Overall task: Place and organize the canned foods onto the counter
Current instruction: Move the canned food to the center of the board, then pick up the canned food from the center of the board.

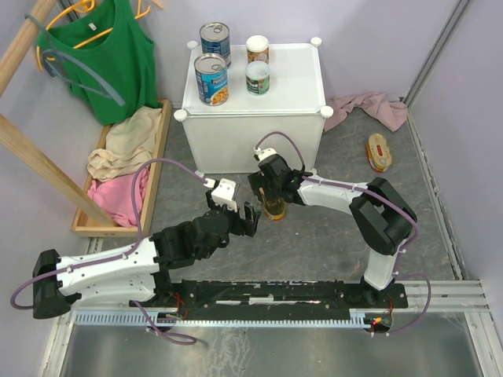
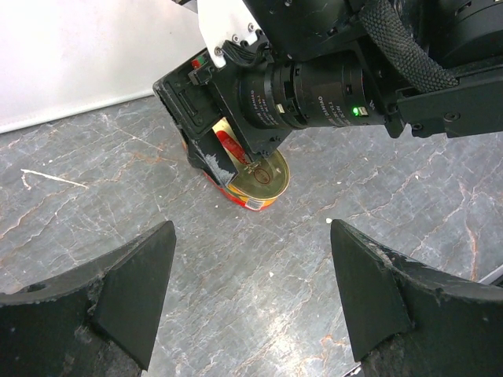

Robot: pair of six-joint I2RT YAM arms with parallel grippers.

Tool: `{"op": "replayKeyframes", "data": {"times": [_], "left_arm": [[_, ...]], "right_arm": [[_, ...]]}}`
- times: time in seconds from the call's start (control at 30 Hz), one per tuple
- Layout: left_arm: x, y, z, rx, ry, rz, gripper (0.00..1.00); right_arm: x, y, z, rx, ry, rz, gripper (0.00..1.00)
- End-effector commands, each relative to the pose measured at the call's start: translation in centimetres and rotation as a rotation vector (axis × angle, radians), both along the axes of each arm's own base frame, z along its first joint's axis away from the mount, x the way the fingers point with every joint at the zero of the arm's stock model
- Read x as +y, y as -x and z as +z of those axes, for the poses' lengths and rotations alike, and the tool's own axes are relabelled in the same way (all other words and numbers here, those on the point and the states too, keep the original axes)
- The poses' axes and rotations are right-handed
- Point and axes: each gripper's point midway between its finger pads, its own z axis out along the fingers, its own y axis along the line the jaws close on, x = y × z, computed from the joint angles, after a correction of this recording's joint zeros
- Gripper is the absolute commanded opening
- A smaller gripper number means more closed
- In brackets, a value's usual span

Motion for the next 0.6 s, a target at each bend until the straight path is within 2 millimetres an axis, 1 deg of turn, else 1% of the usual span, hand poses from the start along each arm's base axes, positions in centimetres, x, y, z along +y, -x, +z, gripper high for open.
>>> {"op": "replayKeyframes", "data": {"times": [0.0,0.2,0.4,0.43,0.57], "left_arm": [[0.1,-0.3,1.3,-0.011,0.081,0.04,0.86],[0.3,-0.2,1.5,-0.011,0.09,0.042,0.86],[0.3,-0.2,1.4,-0.011,0.087,0.041,0.86],[0.3,-0.2,1.4,-0.011,0.088,0.042,0.86],[0.2,-0.3,1.5,-0.013,0.09,0.043,0.86]], "right_arm": [[0.4,-0.4,0.8,-0.037,-0.001,0.016,0.9],[0.2,-0.3,1.2,-0.047,0.002,0.007,0.93],[-0.1,-0.1,2.1,-0.071,0.0,0.006,0.94],[-0.2,0.1,2.2,-0.074,0.002,0.005,0.96],[-0.4,0.6,2.4,-0.083,0.015,0.004,0.97]]}}
